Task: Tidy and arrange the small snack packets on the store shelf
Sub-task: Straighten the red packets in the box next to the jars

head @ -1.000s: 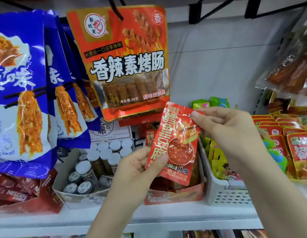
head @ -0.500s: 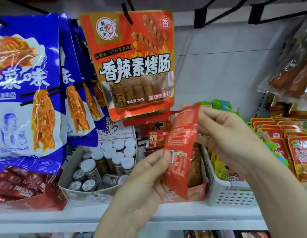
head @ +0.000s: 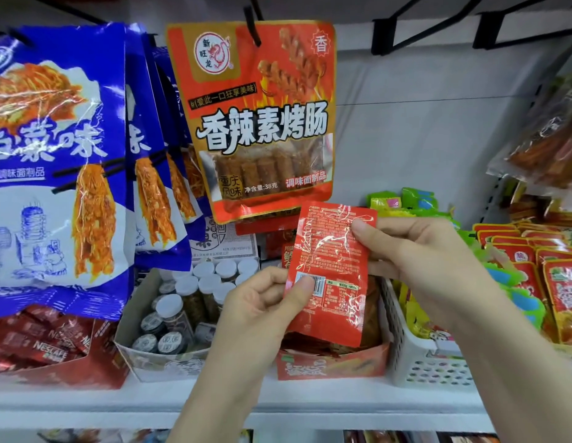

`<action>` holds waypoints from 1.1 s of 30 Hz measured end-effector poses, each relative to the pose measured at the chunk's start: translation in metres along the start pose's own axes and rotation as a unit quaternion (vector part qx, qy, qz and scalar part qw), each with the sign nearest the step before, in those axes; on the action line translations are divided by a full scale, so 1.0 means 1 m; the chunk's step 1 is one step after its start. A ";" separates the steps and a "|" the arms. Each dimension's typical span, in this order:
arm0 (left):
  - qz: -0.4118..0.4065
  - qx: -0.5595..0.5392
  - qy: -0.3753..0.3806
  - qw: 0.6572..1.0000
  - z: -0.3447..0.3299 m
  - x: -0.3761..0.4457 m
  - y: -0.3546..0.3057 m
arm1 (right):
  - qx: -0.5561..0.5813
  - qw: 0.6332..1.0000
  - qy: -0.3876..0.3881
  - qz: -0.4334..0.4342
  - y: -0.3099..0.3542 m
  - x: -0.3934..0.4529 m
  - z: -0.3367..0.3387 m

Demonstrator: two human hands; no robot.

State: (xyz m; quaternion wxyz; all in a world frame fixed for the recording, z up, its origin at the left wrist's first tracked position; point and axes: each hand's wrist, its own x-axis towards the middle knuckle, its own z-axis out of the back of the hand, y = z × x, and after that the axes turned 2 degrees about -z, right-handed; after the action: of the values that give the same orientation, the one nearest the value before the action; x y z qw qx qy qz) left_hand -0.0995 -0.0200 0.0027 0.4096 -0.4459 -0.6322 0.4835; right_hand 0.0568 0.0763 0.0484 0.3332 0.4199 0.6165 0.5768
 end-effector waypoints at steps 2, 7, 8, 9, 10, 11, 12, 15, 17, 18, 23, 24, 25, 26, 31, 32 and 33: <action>0.011 -0.033 0.000 0.999 0.002 -0.002 0.000 | 0.031 0.999 0.019 -0.001 0.000 0.000 0.000; 0.124 -0.226 0.144 0.956 -0.001 -0.003 -0.003 | 0.163 0.979 0.122 0.016 0.002 -0.002 0.000; 0.137 -0.231 0.175 0.947 -0.003 -0.004 -0.001 | 0.174 0.974 0.140 0.023 0.001 -0.002 -0.001; 0.140 -0.237 0.203 0.940 -0.005 -0.005 0.000 | 0.176 0.972 0.153 0.029 0.001 -0.002 -0.002; 0.138 -0.253 0.213 0.934 -0.006 -0.006 0.001 | 0.169 0.973 0.153 0.031 0.001 -0.002 -0.003; 0.137 -0.266 0.201 0.933 -0.006 -0.005 0.003 | 0.156 0.977 0.144 0.028 0.001 -0.002 -0.003; 0.135 -0.268 0.173 0.938 -0.006 -0.004 0.003 | 0.139 0.982 0.124 0.022 0.002 -0.002 -0.002; 0.116 -0.154 0.035 0.981 -0.004 0.002 0.004 | 0.082 0.995 0.054 -0.011 0.007 0.000 0.008; 0.089 -0.085 -0.037 0.992 -0.003 0.005 0.005 | 0.036 0.997 0.060 -0.030 0.010 0.000 0.013; 0.076 -0.068 -0.059 0.993 -0.003 0.005 0.005 | 0.002 0.997 0.068 -0.032 0.010 -0.001 0.014; 0.037 -0.013 -0.077 0.996 -0.004 0.002 0.005 | -0.103 0.995 0.006 -0.002 0.006 -0.005 0.009; 0.028 0.002 -0.073 0.997 -0.004 0.002 0.006 | -0.109 0.994 -0.004 0.001 0.006 -0.005 0.009; 0.019 0.016 -0.069 0.997 -0.003 0.003 0.006 | -0.116 0.993 -0.014 0.004 0.008 -0.005 0.010; 0.009 0.032 -0.066 0.997 -0.003 0.004 0.006 | -0.125 0.992 -0.024 0.010 0.009 -0.006 0.010; -0.077 0.264 -0.096 0.957 0.015 0.014 0.013 | -0.124 0.973 -0.149 0.126 0.026 -0.009 0.028; -0.083 0.342 -0.081 0.932 0.020 0.015 0.016 | -0.142 0.963 -0.176 0.144 0.029 -0.010 0.033; -0.084 0.404 -0.052 0.909 0.023 0.016 0.019 | -0.176 0.951 -0.200 0.158 0.030 -0.011 0.036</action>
State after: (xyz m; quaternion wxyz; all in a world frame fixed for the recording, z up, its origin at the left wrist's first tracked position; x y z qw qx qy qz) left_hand -0.1224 -0.0080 -0.0187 0.5604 -0.1619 -0.4380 0.6840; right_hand 0.0979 0.0817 0.0729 0.4225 0.5532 0.3517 0.6259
